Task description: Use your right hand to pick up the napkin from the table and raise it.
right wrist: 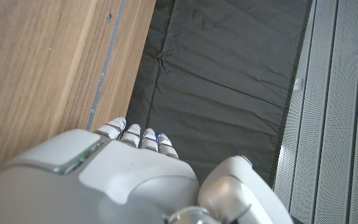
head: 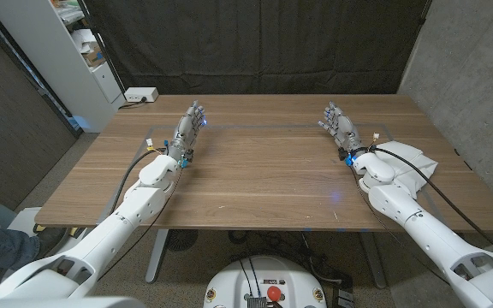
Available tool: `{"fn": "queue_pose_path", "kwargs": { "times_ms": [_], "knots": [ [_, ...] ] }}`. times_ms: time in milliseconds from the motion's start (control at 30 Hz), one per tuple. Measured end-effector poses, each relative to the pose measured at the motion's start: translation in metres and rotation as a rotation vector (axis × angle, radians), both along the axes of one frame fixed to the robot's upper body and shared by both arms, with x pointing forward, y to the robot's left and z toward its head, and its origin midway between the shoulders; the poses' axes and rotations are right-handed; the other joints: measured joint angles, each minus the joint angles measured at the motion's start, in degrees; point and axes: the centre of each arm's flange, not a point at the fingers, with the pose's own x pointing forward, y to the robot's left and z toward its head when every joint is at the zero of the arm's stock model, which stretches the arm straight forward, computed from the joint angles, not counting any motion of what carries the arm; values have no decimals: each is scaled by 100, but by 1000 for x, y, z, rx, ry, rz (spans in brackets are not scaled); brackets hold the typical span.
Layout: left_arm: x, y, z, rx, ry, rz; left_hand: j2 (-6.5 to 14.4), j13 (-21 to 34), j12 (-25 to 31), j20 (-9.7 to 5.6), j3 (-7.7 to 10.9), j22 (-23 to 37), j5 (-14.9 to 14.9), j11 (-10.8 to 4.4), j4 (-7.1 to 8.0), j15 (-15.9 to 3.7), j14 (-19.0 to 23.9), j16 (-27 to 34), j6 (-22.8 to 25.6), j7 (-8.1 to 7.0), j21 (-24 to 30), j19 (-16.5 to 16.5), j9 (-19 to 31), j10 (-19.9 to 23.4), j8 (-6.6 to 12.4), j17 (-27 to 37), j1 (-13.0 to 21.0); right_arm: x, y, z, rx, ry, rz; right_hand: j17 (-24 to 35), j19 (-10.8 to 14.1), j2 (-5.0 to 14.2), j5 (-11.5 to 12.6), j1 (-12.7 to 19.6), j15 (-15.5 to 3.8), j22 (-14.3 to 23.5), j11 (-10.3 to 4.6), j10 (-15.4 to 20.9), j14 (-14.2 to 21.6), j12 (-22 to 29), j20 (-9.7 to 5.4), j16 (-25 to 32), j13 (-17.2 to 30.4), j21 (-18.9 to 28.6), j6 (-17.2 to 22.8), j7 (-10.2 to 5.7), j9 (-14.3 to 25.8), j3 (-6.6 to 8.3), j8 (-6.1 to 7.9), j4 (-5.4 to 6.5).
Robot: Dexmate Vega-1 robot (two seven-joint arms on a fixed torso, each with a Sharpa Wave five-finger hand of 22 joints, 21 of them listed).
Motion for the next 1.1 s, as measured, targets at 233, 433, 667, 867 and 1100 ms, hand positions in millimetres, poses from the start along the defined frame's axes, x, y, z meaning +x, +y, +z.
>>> {"fn": "queue_pose_path", "kwargs": {
  "times_ms": [233,433,667,867,1100],
  "knots": [
    [2,-3,1,7,16,9,30,-9,0,31,6,0,0,0,6,0,0,0,0,0,0,-31,0,0,0,0,30,5,1,0,5,6,9,0,0,0,0,0,0,0,0,0,0,0,0,4,-1,0,0,0,0,0,0,0],
    [3,-5,1,6,21,7,30,-17,0,31,29,-1,0,0,-17,0,0,0,0,-1,0,-31,0,0,0,-1,30,6,1,-1,3,7,13,-16,-1,0,0,0,0,0,0,0,0,0,0,4,-1,0,19,-20,-1,0,0,0],
    [8,-5,3,0,22,4,57,-17,0,31,29,-1,0,0,-17,0,0,0,0,-1,-24,-31,-1,0,0,-1,57,5,-1,1,-3,5,13,-16,-1,30,0,29,0,-1,-1,-1,0,0,0,4,-1,-24,34,-5,-1,0,0,0],
    [10,-7,5,11,19,-7,61,-44,0,31,29,-1,0,-1,-17,0,0,0,0,-1,-46,-31,-1,1,0,-1,60,3,-1,4,-10,-2,14,-16,-1,30,0,29,-1,-1,-1,-1,0,0,0,4,-2,-24,51,11,-10,0,0,0],
    [12,-7,9,20,19,-11,84,-44,0,32,29,-2,0,-1,-18,0,0,0,0,-1,-46,-31,-1,1,0,-2,83,3,-1,4,-13,-4,13,-16,30,30,0,29,31,-1,-1,-1,31,0,32,4,-2,-46,51,11,-17,0,0,0]
  ]
}}
